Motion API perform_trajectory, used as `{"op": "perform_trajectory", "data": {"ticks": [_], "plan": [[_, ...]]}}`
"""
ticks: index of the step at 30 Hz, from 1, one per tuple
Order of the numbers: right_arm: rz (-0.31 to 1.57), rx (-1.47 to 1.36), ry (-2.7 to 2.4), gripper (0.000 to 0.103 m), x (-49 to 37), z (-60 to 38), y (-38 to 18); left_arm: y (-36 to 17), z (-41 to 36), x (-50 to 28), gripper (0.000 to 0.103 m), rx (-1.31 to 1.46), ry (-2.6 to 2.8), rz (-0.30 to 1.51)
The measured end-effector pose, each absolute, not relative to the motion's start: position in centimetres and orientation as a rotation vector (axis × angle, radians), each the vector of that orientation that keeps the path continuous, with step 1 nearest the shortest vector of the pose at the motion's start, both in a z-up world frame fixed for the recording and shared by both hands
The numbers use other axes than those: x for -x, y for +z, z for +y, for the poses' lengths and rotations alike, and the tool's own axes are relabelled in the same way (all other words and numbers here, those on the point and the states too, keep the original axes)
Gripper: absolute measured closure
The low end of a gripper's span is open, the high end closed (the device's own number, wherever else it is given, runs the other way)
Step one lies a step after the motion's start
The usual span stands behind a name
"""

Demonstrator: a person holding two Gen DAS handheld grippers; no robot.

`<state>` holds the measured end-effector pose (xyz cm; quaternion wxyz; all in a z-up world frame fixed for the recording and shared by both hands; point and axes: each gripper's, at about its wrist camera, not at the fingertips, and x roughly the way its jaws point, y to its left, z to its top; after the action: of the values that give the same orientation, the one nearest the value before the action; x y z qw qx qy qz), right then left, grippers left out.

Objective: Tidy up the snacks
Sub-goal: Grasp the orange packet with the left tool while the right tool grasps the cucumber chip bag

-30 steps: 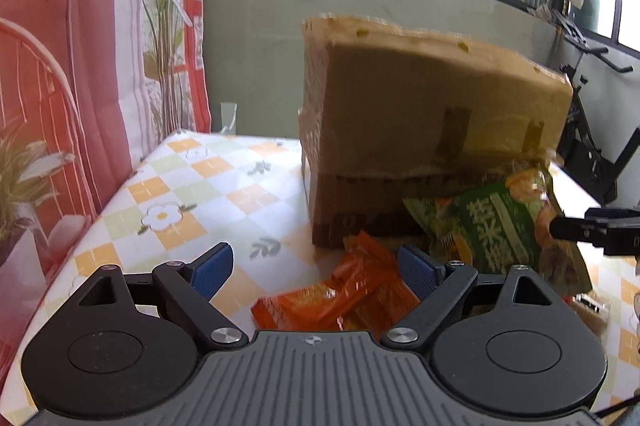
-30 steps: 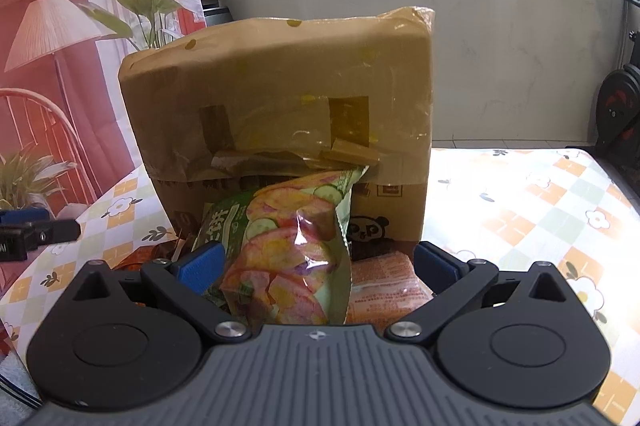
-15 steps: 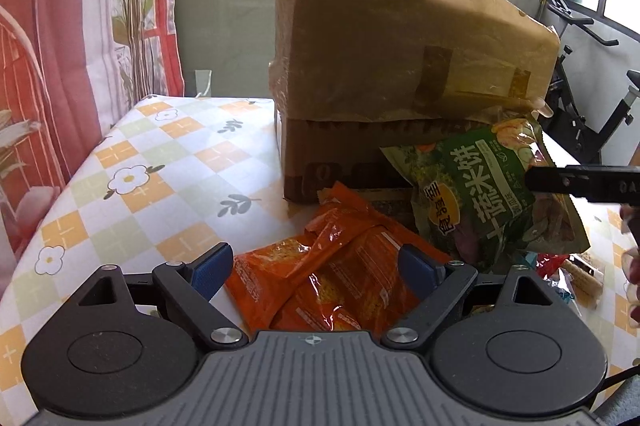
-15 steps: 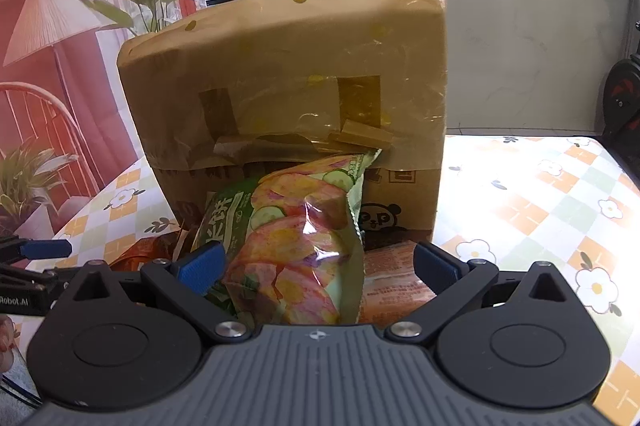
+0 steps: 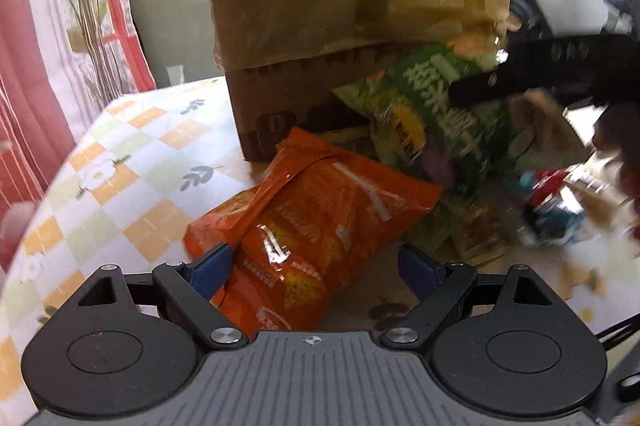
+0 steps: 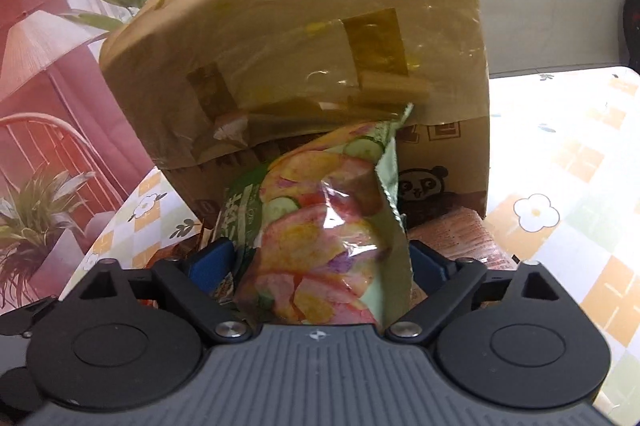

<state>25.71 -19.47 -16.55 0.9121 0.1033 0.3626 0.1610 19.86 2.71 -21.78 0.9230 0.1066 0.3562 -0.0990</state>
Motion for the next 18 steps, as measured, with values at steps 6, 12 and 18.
{"op": "perform_trajectory", "data": {"ticks": [6,12,18], "plan": [[0.734,-0.214,0.338,0.021,-25.4,-19.4,-16.3,-22.8,1.7,-20.9,0.012,-0.340,-0.155,0.706],[0.729,-0.221,0.334,0.022,-25.2,-19.4,-16.4,-23.1,1.5,-22.7,0.012,-0.416,-0.149,0.661],[0.734,-0.233,0.336,0.022,-25.3,-19.5,-16.4,-23.9,2.0,-24.3,0.023,-0.386,-0.147,0.671]]}}
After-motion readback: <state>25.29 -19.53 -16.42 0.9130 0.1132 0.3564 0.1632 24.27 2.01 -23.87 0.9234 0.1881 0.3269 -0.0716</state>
